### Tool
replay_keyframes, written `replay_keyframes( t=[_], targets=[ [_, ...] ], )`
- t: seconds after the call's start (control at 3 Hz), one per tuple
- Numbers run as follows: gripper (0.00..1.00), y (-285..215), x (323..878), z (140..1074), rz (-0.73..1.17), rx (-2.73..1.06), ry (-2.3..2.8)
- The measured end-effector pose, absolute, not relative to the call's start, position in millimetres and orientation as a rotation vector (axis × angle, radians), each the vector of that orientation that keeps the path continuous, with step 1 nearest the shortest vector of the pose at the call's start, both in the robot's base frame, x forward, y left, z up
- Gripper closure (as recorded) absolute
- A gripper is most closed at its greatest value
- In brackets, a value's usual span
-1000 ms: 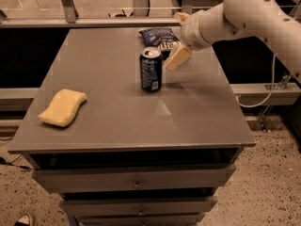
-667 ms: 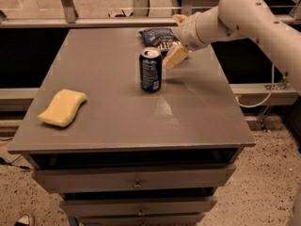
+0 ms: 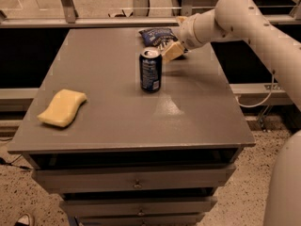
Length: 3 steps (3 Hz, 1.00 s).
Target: Move blue chip bag near sponge
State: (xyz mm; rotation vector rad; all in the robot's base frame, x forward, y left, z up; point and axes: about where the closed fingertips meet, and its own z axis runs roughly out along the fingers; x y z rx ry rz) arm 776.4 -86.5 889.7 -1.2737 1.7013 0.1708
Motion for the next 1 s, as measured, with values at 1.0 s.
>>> replay_keyframes(
  t=[1.0],
  targets=[
    [0.18,-87,809,859,0.249,-1.109,1.805]
  ],
)
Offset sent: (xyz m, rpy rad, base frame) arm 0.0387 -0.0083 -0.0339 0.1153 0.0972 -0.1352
